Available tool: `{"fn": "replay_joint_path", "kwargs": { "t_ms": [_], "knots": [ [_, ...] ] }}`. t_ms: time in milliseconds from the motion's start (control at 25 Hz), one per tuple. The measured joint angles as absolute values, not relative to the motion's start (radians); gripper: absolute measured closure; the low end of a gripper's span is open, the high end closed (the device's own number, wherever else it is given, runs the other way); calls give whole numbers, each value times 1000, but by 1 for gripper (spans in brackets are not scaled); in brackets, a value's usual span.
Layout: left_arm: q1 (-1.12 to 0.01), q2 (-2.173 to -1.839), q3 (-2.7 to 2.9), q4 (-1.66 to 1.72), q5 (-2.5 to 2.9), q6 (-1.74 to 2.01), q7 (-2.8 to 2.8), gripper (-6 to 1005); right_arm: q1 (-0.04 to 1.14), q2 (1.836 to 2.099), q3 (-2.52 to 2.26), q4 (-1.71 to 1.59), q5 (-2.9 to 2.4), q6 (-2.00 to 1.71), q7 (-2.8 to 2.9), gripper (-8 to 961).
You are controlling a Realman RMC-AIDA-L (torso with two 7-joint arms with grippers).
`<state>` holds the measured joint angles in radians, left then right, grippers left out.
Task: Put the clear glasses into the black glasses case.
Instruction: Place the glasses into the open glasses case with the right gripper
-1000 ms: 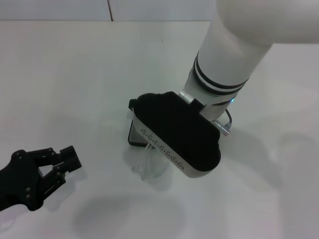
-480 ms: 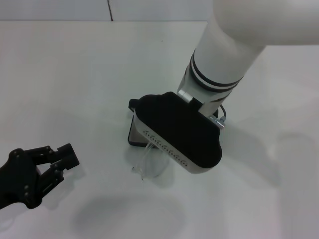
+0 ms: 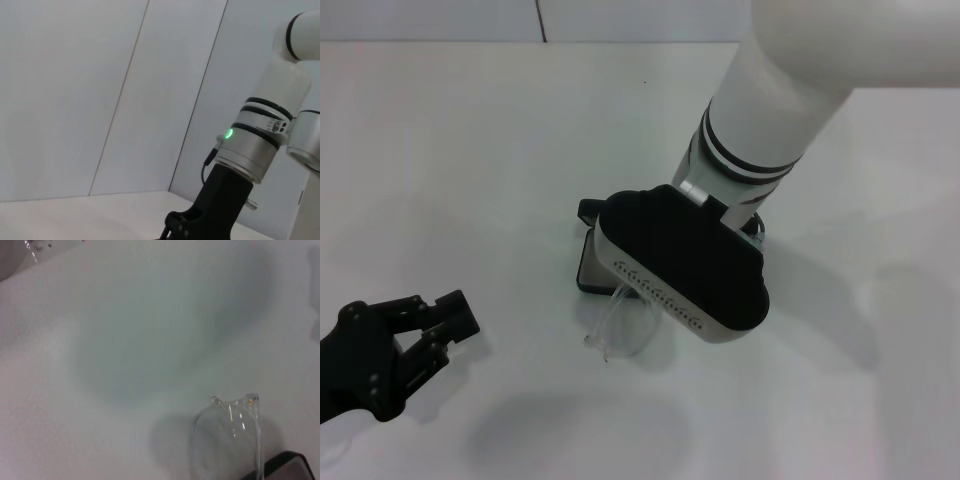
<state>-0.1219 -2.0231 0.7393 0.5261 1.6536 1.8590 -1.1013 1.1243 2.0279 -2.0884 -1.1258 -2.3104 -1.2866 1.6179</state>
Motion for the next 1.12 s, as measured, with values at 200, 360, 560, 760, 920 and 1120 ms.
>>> {"fn": "replay_joint_path", "kwargs": {
  "t_ms": [200, 360, 560, 760, 920, 1120],
  "knots": [
    [-126, -2025, 739, 526, 1654, 1859, -1103, 800, 1125, 2028, -2093, -1102, -2300, -1253, 1594, 430],
    [-127, -2025, 739, 525, 1654, 1859, -1105, 802, 1125, 2028, -2113, -1081, -2299, -1221, 1588, 432],
    [-127, -2029, 739, 525, 1654, 1859, -1103, 802, 1125, 2028, -2120, -1072, -2285, -1204, 1574, 433],
    [-125, -2032, 739, 525, 1654, 1859, -1102, 801, 1125, 2028, -2139, -1065, -2271, -1177, 1568, 435],
    [-123, -2033, 739, 523, 1654, 1860, -1100, 801, 1120, 2028, -2157, -1060, -2259, -1154, 1564, 436],
    [-121, -2033, 740, 517, 1655, 1861, -1098, 800, 1109, 2028, -2174, -1059, -2250, -1109, 1561, 440]
  ]
}}
